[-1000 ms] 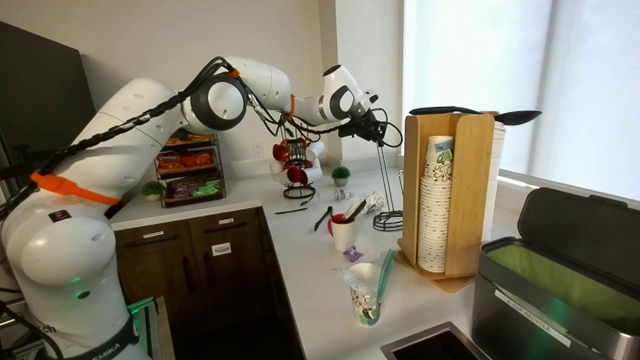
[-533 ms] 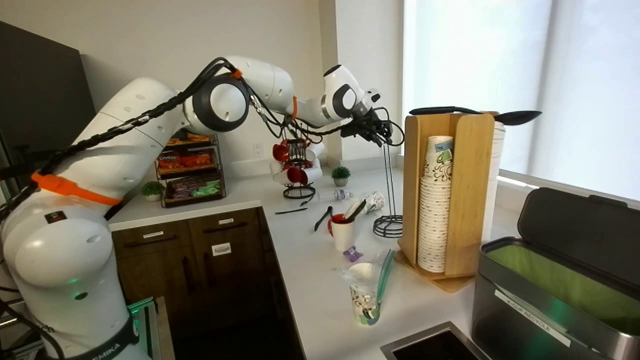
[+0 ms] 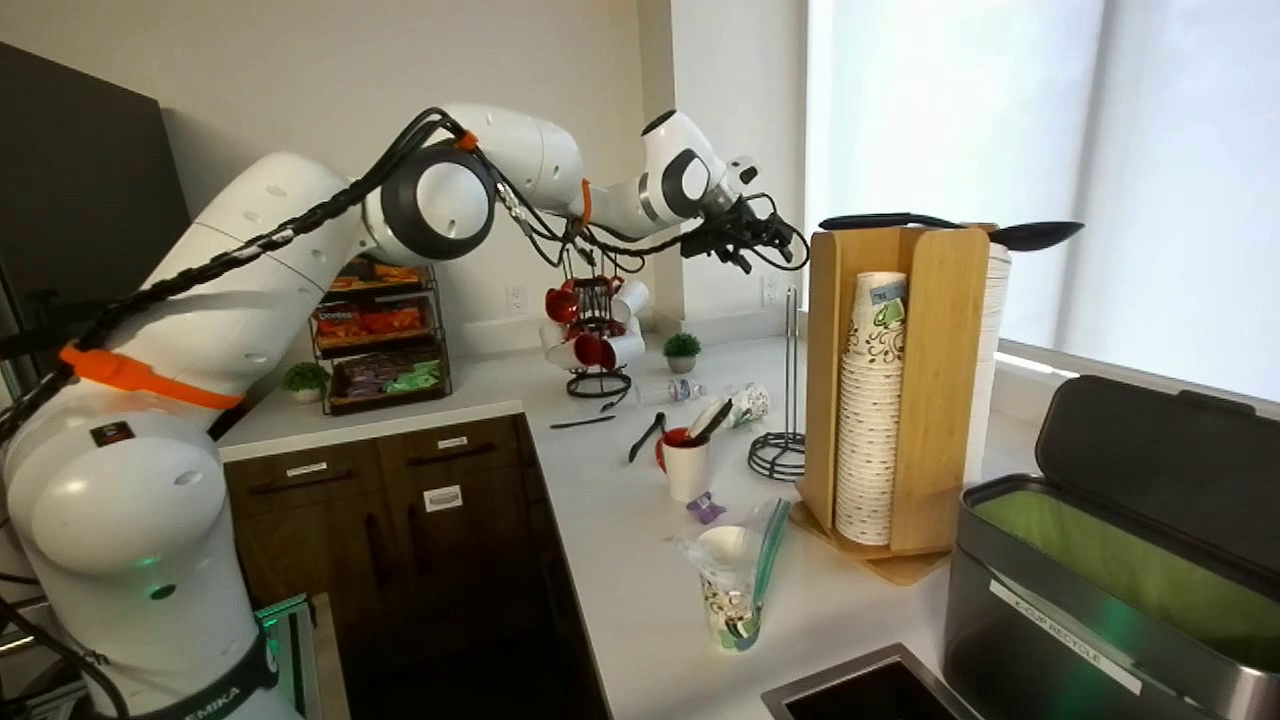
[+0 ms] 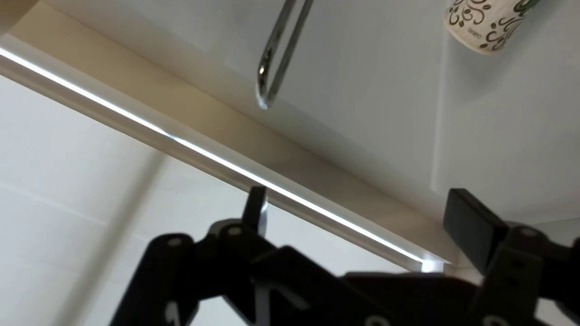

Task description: Remove the tongs from the cup, then move the paper towel roll to the left

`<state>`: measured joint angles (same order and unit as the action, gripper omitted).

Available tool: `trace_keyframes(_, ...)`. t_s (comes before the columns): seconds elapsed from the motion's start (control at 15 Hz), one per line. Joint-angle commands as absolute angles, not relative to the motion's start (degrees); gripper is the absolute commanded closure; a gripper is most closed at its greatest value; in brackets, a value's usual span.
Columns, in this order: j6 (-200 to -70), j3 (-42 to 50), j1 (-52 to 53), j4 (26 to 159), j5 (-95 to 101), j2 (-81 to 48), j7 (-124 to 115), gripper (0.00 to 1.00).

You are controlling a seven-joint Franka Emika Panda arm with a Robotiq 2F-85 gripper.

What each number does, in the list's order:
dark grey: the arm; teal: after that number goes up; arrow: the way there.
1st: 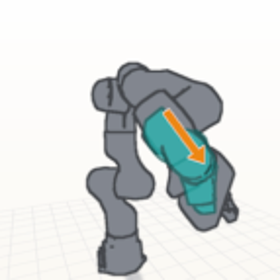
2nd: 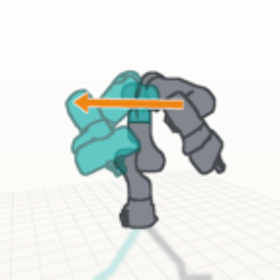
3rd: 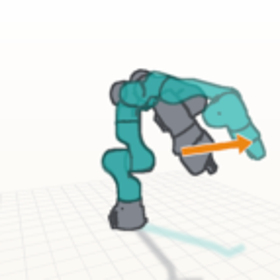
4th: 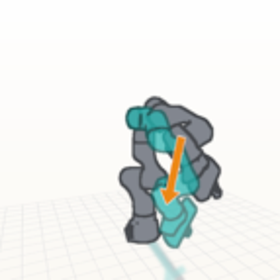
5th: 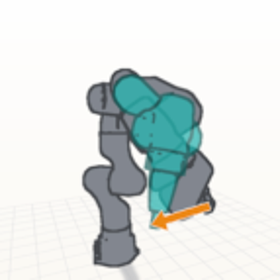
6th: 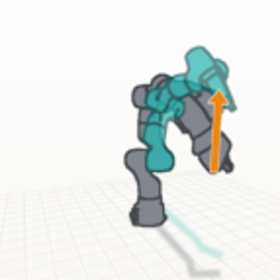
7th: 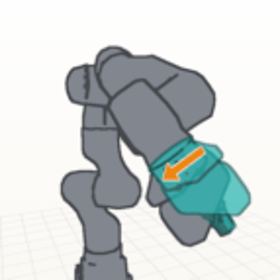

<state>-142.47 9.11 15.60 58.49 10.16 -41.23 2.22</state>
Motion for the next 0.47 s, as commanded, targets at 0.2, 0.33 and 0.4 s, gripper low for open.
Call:
trace_keyframes(0.2,-136.92,10.63,16.74,57.00,9.73,-39.26,1.96,0.01)
trace_keyframes(0.33,-138.57,11.12,16.62,56.95,10.27,-39.96,1.58,0.00)
trace_keyframes(0.4,-138.57,10.99,16.63,56.95,10.27,-39.82,1.58,0.00)
